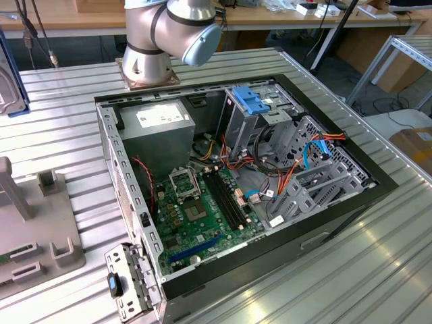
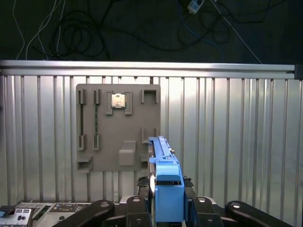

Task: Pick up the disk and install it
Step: 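Pick up the disk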

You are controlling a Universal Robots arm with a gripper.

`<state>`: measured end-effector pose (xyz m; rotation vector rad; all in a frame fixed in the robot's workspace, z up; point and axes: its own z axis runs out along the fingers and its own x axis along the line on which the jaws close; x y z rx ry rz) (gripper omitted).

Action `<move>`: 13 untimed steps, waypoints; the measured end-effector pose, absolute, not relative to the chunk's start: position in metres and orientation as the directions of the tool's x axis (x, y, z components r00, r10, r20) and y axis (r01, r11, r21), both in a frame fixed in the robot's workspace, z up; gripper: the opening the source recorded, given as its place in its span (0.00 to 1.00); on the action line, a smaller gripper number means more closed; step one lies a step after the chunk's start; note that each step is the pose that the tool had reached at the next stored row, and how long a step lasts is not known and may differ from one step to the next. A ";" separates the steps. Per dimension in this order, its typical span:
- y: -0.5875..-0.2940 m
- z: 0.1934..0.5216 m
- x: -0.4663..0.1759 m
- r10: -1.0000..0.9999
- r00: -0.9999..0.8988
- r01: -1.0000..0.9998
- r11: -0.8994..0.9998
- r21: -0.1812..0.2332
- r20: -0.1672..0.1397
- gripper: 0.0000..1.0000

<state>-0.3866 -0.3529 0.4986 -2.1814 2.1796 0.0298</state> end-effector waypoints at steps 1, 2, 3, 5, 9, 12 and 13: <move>-0.353 0.499 -0.386 -0.999 0.002 -1.000 0.000 -0.027 -0.054 0.37; -0.353 0.499 -0.386 -0.999 0.002 -1.000 0.000 -0.027 -0.054 0.37; -0.353 0.499 -0.386 -0.999 0.002 -1.000 0.000 -0.027 -0.054 0.37; -0.353 0.499 -0.385 -0.999 0.002 -1.000 0.000 -0.027 -0.054 0.37; -0.353 0.499 -0.383 -0.999 0.002 -1.000 0.000 -0.027 -0.054 0.37; -0.353 0.499 -0.382 -0.999 0.002 -1.000 0.000 -0.027 -0.054 0.37; -0.353 0.499 -0.381 -0.999 0.002 -1.000 0.000 -0.027 -0.054 0.37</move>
